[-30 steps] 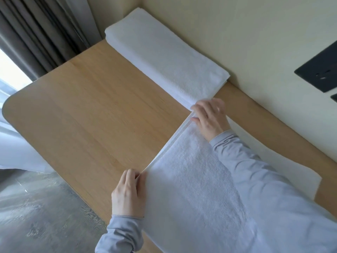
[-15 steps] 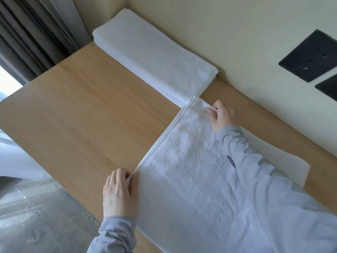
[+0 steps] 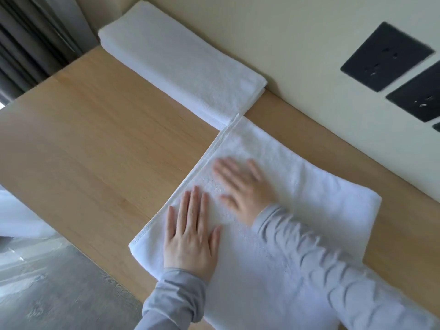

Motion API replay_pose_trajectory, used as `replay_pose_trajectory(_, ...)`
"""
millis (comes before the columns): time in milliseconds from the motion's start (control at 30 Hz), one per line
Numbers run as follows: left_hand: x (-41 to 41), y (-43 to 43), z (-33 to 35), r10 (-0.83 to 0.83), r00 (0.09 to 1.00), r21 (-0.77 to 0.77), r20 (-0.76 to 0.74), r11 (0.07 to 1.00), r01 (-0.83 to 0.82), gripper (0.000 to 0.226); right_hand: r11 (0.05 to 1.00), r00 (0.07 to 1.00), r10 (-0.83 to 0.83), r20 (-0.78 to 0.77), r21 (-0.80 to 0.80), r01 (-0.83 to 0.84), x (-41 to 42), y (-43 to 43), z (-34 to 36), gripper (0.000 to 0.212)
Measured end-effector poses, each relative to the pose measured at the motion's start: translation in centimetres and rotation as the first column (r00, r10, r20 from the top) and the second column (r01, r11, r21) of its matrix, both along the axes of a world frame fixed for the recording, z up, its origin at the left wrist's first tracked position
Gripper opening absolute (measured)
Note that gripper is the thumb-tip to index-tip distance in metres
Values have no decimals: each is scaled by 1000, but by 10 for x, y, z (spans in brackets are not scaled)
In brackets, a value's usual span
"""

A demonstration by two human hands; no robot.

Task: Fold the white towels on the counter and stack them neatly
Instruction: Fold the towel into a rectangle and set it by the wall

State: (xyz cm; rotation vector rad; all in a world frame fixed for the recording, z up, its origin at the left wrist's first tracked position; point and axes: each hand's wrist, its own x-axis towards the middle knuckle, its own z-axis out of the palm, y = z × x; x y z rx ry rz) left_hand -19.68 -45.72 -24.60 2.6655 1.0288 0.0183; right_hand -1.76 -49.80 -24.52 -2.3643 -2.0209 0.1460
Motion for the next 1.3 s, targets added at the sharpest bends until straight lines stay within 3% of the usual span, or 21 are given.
replay_pose_trajectory(67,2,-1,0,12,1000,2,-11,1000,-12,65,979,981,-192,37,-63,194,48,-6,0,61)
replay_pose_trajectory(133,4,-2,0,11,1000,7,-20,1000,-10,66,887,899,-436,40,-148,437,95,-16,0,60)
replay_pose_trajectory(200,5,-3,0,12,1000,16,-29,1000,-11,66,799,820,-567,75,-192,570,110,-21,2,57)
replay_pose_trajectory(267,5,-4,-1,17,999,21,-33,1000,-16,66,837,840,-541,53,-63,543,85,-19,7,56)
replay_pose_trajectory(367,5,-5,0,26,999,21,-36,999,-25,66,942,954,-295,-51,151,300,-5,-21,9,54)
replay_pose_trajectory(467,4,-6,-1,14,1000,32,-27,999,-13,66,993,991,-103,-83,44,107,-71,-54,5,54)
replay_pose_trajectory(567,3,-6,-2,17,1000,43,-23,999,-16,67,979,980,-196,16,-59,197,-30,-97,6,60)
replay_pose_trajectory(633,2,-7,-3,14,999,51,-34,999,-12,68,918,923,-375,90,-106,383,15,-126,11,66)
replay_pose_trajectory(733,1,-5,-4,15,999,66,-46,998,-12,71,751,768,-617,172,-164,640,68,-160,10,65)
replay_pose_trajectory(833,1,-5,-6,15,999,66,-43,998,-12,73,619,660,-733,165,-241,748,87,-169,12,62)
replay_pose_trajectory(933,0,-5,-9,5,999,76,-34,997,-3,72,553,577,-771,269,-168,816,67,-155,21,61)
replay_pose_trajectory(1000,0,-5,-10,9,1000,80,-20,997,-7,71,603,599,-780,182,-36,797,27,-136,27,62)
replay_pose_trajectory(1067,0,-5,-10,10,1000,80,-7,997,-9,71,719,717,-695,60,44,693,-35,-120,27,61)
replay_pose_trajectory(1167,0,-5,-10,10,1000,65,17,998,-11,71,843,845,-530,68,-58,534,-121,-129,14,62)
replay_pose_trajectory(1233,-1,-6,-9,11,1000,66,20,998,-12,71,830,842,-527,118,-141,539,-134,-157,10,63)
replay_pose_trajectory(1300,0,-6,-9,7,1000,70,19,997,-8,70,796,804,-575,151,-124,593,-124,-187,12,63)
